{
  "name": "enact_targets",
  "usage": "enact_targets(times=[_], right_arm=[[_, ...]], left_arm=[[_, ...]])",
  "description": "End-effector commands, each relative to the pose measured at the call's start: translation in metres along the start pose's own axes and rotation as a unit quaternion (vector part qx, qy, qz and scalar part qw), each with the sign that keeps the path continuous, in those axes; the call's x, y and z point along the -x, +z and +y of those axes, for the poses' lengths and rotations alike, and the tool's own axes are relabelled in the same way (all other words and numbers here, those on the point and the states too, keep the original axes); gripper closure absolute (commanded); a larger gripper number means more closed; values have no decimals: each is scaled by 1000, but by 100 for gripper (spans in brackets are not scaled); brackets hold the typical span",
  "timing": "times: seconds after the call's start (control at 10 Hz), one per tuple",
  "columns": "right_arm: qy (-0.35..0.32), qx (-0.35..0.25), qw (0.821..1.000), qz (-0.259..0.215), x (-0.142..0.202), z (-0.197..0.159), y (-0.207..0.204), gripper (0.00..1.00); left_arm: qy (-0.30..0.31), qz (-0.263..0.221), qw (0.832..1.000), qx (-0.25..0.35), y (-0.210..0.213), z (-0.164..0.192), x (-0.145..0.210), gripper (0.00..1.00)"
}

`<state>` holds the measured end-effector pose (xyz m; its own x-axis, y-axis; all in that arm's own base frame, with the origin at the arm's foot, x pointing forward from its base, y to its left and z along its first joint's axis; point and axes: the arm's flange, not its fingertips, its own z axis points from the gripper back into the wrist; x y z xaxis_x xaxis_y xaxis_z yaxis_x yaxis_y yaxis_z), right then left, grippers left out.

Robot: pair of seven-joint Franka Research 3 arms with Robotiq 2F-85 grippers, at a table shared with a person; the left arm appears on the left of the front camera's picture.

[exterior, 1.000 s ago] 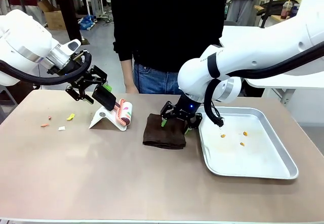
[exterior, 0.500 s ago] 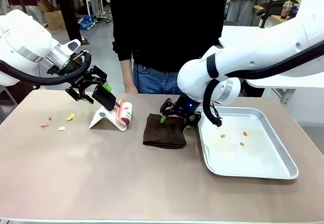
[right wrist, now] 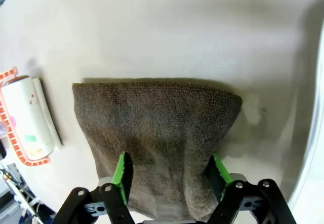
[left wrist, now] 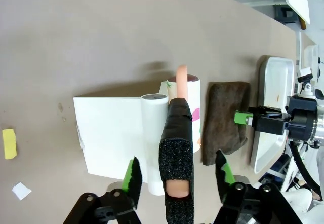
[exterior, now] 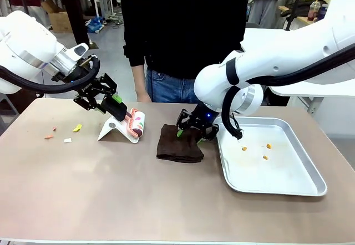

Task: Clean the surface of the table.
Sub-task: Hold the Lint Roller with your left hand and the towel with your right hand.

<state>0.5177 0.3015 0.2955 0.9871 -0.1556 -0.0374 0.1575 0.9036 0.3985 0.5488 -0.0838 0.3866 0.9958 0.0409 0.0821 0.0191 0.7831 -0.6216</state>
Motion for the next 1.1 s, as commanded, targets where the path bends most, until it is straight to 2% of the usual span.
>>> enact_targets(times=[0.0,0.1,0.2,0.3,0.4,1.0], right_arm=[[8,-21,1000,13,3,-5,-5,100],[8,-23,1000,16,2,-5,-4,100],[9,-25,999,20,2,-6,-5,86],[10,-30,999,22,2,-7,-4,96],[9,-34,999,25,2,-8,-3,100],[5,-51,998,31,1,-13,-1,100]], left_arm=[[-9,-5,1000,19,1,0,-1,100],[-8,-6,1000,21,1,0,-2,100],[-7,-6,1000,20,0,0,-1,86],[-7,-6,1000,21,1,0,-2,96],[-8,-6,1000,20,1,0,-2,100],[-7,-10,1000,21,2,-2,-1,100]])
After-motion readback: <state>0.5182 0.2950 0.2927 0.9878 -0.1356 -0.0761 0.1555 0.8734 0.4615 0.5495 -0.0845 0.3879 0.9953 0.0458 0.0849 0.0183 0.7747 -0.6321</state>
